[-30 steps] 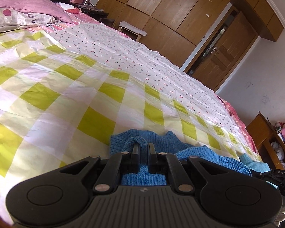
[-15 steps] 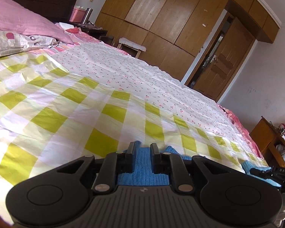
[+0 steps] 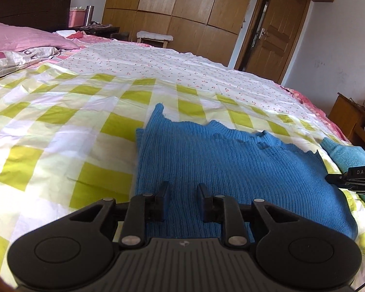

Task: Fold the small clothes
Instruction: 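Lay the hem onto the collar and open both tools, then grasp the side edge of the folded sweater with the right tool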

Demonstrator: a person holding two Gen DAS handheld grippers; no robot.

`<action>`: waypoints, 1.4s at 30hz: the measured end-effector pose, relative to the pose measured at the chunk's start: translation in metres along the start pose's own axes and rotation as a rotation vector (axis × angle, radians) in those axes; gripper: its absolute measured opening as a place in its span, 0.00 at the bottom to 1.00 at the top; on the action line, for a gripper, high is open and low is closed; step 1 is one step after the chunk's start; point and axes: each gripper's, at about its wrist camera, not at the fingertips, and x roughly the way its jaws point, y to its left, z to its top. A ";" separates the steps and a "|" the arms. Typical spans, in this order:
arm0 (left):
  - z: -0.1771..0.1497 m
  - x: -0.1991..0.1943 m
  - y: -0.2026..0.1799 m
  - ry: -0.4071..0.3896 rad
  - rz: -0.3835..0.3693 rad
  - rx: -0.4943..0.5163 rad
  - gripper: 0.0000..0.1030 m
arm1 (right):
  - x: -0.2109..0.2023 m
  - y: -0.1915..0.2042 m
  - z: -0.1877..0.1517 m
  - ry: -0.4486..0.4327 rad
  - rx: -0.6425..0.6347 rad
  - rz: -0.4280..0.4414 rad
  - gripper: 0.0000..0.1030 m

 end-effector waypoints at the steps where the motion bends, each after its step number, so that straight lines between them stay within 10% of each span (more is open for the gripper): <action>1: -0.001 0.000 0.001 -0.001 0.003 -0.007 0.28 | 0.001 -0.002 -0.001 0.004 0.000 -0.004 0.15; 32: -0.042 -0.047 0.032 0.064 -0.013 -0.195 0.29 | -0.029 0.062 -0.025 0.008 -0.171 -0.025 0.23; 42: -0.040 -0.058 0.035 0.046 -0.058 -0.225 0.30 | -0.024 0.178 -0.025 0.064 -0.332 0.173 0.23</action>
